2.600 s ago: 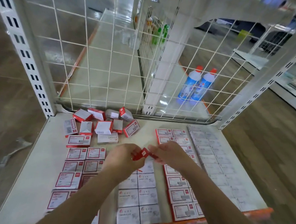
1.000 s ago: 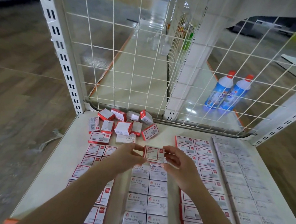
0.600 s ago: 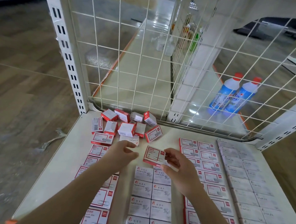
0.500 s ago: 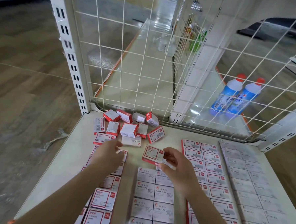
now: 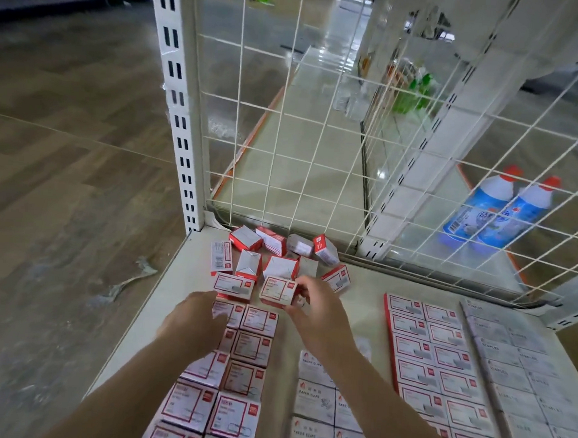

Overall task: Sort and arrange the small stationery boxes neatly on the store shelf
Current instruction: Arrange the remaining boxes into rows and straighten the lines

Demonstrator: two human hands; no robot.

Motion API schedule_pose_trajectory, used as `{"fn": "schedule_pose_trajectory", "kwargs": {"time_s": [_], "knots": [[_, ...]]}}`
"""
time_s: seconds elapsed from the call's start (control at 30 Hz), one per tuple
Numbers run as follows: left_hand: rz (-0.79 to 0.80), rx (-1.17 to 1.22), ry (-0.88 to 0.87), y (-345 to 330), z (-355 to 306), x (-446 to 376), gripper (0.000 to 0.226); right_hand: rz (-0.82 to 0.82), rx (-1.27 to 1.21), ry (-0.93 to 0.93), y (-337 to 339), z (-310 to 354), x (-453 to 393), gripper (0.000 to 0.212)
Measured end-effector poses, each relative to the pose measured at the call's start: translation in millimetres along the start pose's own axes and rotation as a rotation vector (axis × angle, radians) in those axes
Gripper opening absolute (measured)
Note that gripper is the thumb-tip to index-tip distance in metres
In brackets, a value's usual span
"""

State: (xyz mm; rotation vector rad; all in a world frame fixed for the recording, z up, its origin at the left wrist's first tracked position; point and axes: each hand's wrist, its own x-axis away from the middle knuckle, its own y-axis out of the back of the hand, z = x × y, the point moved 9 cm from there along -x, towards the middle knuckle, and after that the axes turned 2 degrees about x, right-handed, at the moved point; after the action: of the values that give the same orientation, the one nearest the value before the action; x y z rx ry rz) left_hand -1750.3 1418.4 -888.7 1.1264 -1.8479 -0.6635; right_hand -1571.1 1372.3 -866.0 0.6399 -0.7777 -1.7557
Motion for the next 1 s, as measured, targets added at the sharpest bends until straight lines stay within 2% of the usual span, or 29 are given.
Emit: {"fn": "schedule_pose_trajectory", "kwargs": {"time_s": [0.2,0.33,0.6,0.87,1.0], "knots": [[-0.017,0.098,0.034,-1,5,-2,0.034,0.031,0.056,0.026,-13,8,-12,0.032],[0.000,0.136,0.030,-1,8,-4,0.029,0.109,0.081,-0.013,-29,9,-15,0.030],[0.023,0.147,0.071,3,21,-4,0.042,0.172,0.064,-0.036,-52,22,-25,0.024],[0.013,0.191,0.099,7,29,-8,0.044,0.233,0.025,-0.066,-67,38,-30,0.019],[0.032,0.246,0.069,6,17,-9,0.043,0.296,0.002,-0.096,-70,37,-25,0.030]]}}
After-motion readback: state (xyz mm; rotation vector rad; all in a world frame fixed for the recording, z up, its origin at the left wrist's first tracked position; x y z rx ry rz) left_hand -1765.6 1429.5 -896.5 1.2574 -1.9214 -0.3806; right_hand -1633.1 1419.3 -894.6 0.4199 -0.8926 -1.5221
